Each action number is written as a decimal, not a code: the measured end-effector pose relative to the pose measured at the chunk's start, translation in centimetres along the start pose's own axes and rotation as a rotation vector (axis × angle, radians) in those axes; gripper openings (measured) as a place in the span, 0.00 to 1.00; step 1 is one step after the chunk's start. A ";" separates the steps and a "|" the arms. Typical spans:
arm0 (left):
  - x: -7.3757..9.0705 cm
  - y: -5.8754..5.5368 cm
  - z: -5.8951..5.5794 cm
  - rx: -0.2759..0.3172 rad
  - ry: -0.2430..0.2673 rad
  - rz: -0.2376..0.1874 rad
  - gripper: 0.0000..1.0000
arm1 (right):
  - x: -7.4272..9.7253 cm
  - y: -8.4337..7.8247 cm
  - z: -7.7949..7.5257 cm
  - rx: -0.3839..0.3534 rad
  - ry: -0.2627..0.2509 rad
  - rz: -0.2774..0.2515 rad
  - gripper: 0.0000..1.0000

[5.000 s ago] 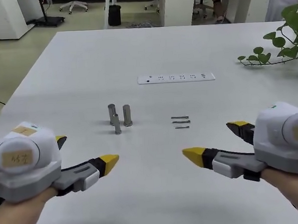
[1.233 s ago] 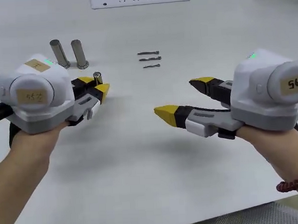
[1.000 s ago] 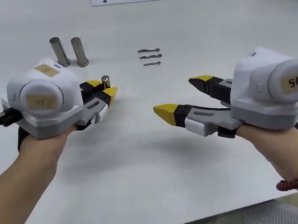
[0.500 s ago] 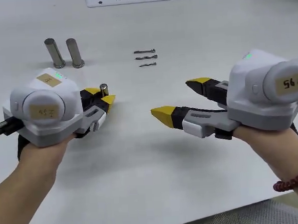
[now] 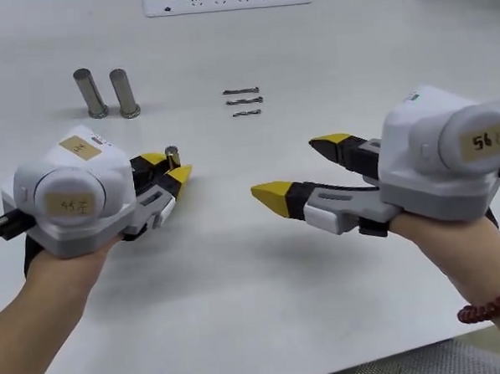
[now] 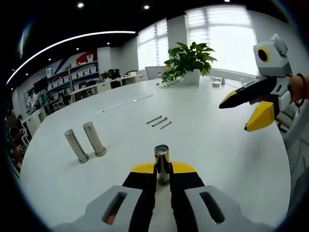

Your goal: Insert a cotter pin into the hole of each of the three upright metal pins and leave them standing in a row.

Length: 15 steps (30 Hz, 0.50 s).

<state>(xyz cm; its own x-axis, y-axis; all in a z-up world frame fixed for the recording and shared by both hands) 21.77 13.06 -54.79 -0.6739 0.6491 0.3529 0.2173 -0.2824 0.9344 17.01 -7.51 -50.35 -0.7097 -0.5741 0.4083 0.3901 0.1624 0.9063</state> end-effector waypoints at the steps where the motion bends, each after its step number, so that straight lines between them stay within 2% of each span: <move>1: 0.0 -0.1 0.0 -0.009 -0.002 0.013 0.07 | 0.0 0.0 0.0 0.002 -0.001 0.003 0.57; 3: 0.0 -0.3 -0.1 -0.006 -0.009 0.028 0.09 | -0.1 0.1 -0.2 0.003 0.002 0.014 0.56; 8: 0.2 -0.2 -0.2 -0.002 -0.002 0.031 0.18 | -0.1 0.6 -0.7 0.032 0.006 0.043 0.55; 10: 0.3 0.0 -0.2 0.025 0.003 0.031 0.22 | -0.4 0.8 -1.2 0.038 0.008 0.058 0.55; 12: 0.6 0.4 -0.1 0.081 0.018 0.011 0.27 | -0.6 1.2 -1.7 0.039 0.010 0.062 0.55; 15: 1.3 1.0 0.0 0.101 0.037 0.002 0.34 | -0.9 2.0 -2.3 0.051 0.016 0.070 0.52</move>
<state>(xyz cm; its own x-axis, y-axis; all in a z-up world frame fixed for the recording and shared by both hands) 21.14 13.62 -53.44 -0.6986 0.6217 0.3541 0.2872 -0.2097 0.9347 19.77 -8.55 -49.16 -0.6723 -0.5726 0.4692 0.4077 0.2426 0.8803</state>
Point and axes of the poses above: the centre of the closed fingertips' face, and the gripper's own axes: x roughly backward along the fingers, z roughly to its left, y roughly out of its top, the point moved 9 cm from there along x, roughly backward along the fingers, and after that the axes turned 6 degrees about -z, right-handed, at the moved point
